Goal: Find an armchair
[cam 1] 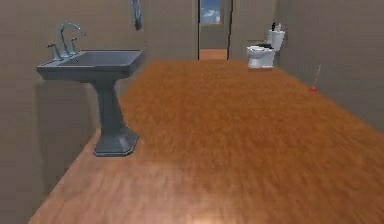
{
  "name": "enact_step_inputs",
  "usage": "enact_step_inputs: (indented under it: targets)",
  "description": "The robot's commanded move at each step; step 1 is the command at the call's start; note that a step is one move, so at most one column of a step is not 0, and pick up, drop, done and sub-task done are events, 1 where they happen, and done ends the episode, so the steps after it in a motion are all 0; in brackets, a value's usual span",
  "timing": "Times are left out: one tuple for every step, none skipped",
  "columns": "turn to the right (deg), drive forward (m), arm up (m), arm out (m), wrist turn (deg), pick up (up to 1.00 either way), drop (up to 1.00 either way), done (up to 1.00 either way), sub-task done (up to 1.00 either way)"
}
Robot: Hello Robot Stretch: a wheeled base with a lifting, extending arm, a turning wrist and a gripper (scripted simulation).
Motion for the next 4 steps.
enact_step_inputs:
  targets:
    - [6.0,0.0,0.0,0.0,0.0,0.0,0.0,0.0,0.0]
    - [0.0,1.0,0.0,0.0,0.0,0.0,0.0,0.0,0.0]
    - [0.0,1.0,0.0,0.0,0.0,0.0,0.0,0.0,0.0]
    - [0.0,1.0,0.0,0.0,0.0,0.0,0.0,0.0,0.0]
